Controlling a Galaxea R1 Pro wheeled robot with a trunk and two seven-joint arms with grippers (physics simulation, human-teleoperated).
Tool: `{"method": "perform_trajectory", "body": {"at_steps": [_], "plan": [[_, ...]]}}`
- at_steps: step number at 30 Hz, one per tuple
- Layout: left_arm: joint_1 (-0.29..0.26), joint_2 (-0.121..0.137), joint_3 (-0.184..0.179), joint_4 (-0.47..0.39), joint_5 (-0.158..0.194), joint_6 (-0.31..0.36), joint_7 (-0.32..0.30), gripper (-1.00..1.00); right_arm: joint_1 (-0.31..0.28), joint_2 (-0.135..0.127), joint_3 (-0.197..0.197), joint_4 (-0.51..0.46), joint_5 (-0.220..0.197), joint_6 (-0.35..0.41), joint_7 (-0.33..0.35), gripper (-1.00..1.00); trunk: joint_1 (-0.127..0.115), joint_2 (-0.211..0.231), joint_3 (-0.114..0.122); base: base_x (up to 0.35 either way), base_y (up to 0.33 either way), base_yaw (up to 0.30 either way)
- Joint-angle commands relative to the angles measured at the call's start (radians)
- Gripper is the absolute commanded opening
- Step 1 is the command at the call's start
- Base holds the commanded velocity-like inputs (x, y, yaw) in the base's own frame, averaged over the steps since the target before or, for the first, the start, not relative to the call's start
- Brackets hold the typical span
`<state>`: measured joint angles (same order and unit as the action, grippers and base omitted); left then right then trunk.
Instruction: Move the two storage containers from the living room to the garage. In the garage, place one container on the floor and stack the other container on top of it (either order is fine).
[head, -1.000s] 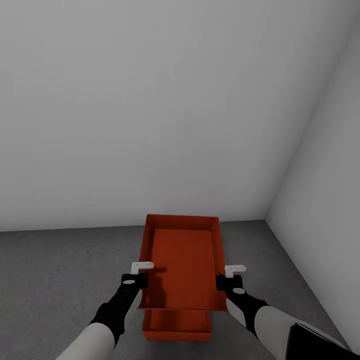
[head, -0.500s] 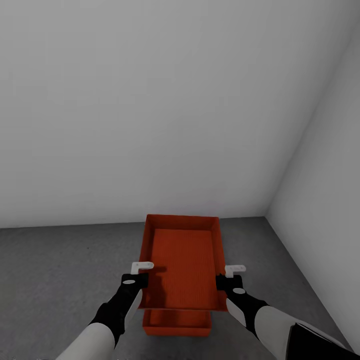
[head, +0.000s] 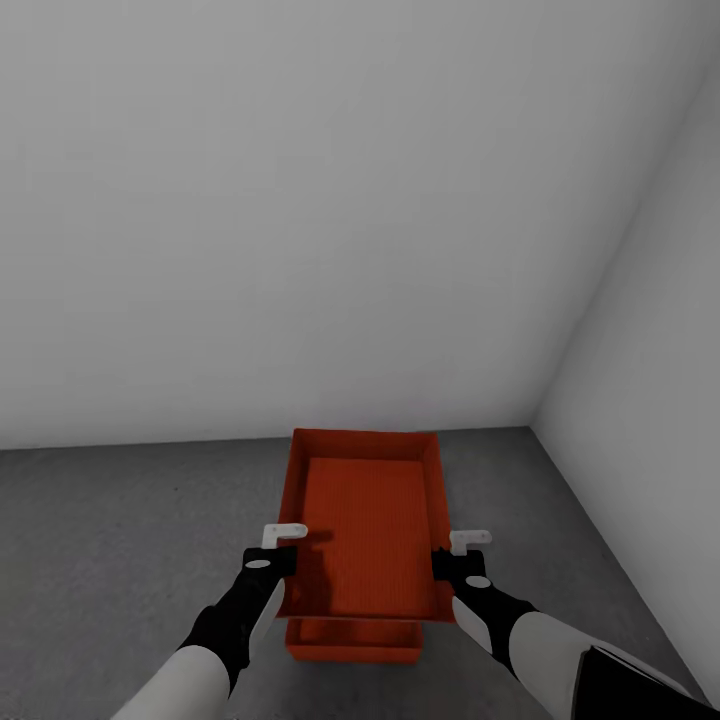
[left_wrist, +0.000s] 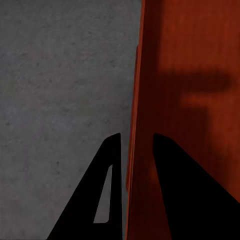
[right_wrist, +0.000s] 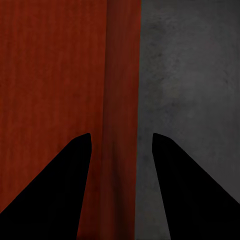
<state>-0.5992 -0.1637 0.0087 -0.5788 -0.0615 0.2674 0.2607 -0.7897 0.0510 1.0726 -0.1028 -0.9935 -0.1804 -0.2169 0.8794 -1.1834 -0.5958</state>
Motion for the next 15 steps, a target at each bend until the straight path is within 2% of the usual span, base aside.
{"method": "perform_trajectory", "body": {"at_steps": [1,15], "plan": [[-0.001,0.006,0.005,-0.003,-0.021,0.01,0.006,-1.0,-0.001,-0.003,-0.007,0.015,-0.007,-0.004,-0.003,-1.0,0.0,-0.001,-0.002,0.0,0.0,0.0],[-0.001,0.006,0.005,-0.003,-0.021,0.009,0.006,-1.0,0.0,-0.002,-0.007,0.015,-0.007,-0.004,-0.003,-1.0,0.0,-0.001,-0.025,0.0,0.0,0.0]]}}
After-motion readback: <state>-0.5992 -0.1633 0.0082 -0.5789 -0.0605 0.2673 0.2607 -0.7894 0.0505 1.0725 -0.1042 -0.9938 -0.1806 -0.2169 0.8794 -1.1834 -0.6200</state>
